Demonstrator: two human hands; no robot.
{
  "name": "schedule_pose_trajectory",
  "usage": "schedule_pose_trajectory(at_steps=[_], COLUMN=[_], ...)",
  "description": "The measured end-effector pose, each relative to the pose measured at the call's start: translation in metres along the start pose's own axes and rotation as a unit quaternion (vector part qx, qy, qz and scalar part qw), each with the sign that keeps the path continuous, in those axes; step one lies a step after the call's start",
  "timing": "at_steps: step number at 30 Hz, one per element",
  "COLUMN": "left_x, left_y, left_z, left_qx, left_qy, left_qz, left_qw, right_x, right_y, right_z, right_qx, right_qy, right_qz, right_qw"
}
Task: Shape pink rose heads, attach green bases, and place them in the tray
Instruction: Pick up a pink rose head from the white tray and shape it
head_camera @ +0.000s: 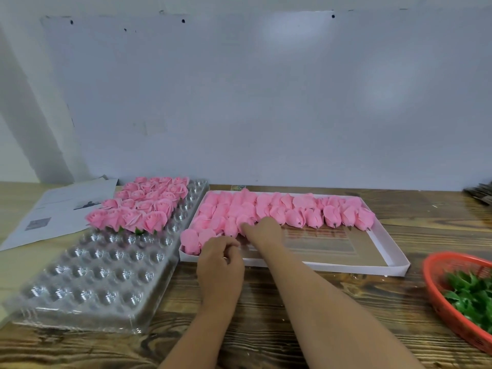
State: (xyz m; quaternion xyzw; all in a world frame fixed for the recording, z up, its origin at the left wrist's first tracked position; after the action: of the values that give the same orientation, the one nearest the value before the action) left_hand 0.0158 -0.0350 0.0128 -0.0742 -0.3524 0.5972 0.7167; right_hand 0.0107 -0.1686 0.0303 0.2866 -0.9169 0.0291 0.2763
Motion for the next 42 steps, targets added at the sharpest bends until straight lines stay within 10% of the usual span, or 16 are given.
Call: schedule_pose_trajectory(at_steps=[14, 24, 36, 42], left_x=[-0.003, -0.003, -0.022, -0.021], left_y=[0.000, -0.002, 0.017, 0.018], left_z=[0.000, -0.001, 0.013, 0.014], left_qx=[-0.019, -0.038, 0.135, 0.090], left_qy=[-0.002, 0.010, 0.265, 0.261], left_qz=[0.011, -0.005, -0.285, -0.337], left_qw=[1.000, 0.999, 0.911, 0.900], right_x=[-0.010, 0.024, 0.080, 0.081], right_y=[0.005, 0.004, 0.090, 0.094], right_z=[-0.006, 0.011, 0.074, 0.087], right_qx=[-0.005, -0.023, 0.021, 0.057], right_qy=[0.011, -0.186, -0.414, -0.393], right_qz=[0.006, 0.000, -0.129, -0.119], right_qw=[1.000, 0.982, 0.901, 0.910])
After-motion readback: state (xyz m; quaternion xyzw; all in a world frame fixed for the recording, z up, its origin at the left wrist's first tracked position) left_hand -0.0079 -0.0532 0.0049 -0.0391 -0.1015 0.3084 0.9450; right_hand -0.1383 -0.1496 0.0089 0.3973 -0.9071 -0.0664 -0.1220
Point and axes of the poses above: each hand's wrist, its own y-axis away from the middle knuckle, its own x-axis out of the back of the hand, z = x × y, the point moved 1 cm from there along -y, towards the middle knuckle, and after that the axes turned 9 degrees about -y, right-handed, at the moved point
